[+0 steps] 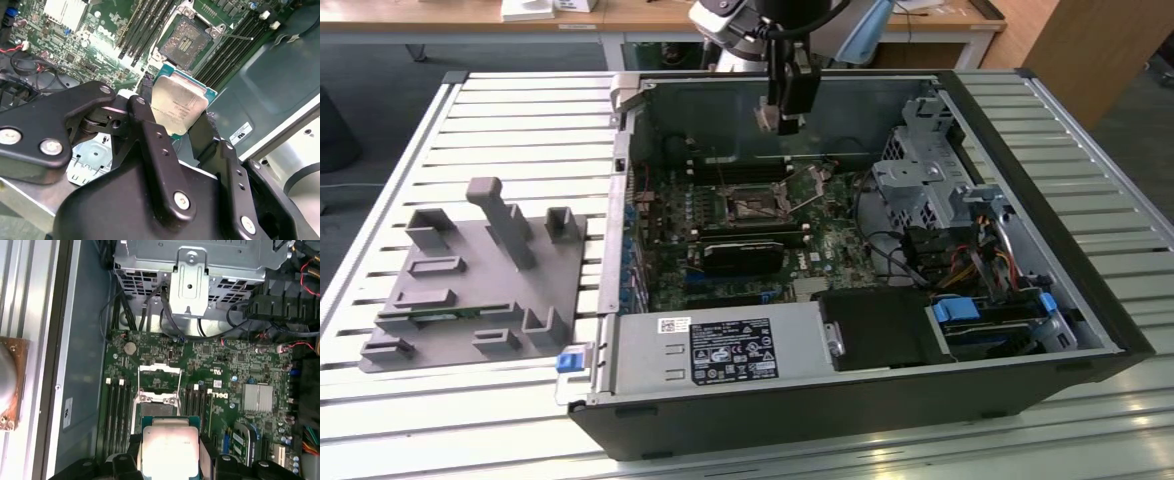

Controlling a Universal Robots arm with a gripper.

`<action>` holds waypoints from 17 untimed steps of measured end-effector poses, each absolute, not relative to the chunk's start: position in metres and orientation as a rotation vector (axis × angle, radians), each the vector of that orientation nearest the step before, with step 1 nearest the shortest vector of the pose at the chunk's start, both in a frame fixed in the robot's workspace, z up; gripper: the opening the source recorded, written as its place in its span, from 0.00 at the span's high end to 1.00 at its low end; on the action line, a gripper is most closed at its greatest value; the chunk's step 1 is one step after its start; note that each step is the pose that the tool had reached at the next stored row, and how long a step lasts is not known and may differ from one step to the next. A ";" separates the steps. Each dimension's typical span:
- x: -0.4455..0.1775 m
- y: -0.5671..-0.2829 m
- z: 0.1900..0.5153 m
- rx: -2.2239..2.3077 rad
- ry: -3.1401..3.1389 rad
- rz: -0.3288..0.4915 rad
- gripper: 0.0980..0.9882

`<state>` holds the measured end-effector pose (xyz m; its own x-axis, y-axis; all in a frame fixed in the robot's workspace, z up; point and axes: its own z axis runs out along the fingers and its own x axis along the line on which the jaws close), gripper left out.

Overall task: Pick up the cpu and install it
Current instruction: 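Place the cpu into insertion slot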

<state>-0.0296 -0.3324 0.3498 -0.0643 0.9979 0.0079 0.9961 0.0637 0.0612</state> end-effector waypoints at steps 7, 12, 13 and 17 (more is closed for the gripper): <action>-0.030 -0.331 0.340 2.205 2.182 0.076 0.50; -0.031 -0.331 0.333 2.190 2.198 0.076 0.50; -0.031 -0.331 0.332 2.183 2.205 0.077 0.50; -0.032 -0.330 0.326 2.171 2.217 0.077 0.50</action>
<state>-0.0319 -0.3304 0.3257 -0.0213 0.9997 0.0079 0.9979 0.0208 0.0619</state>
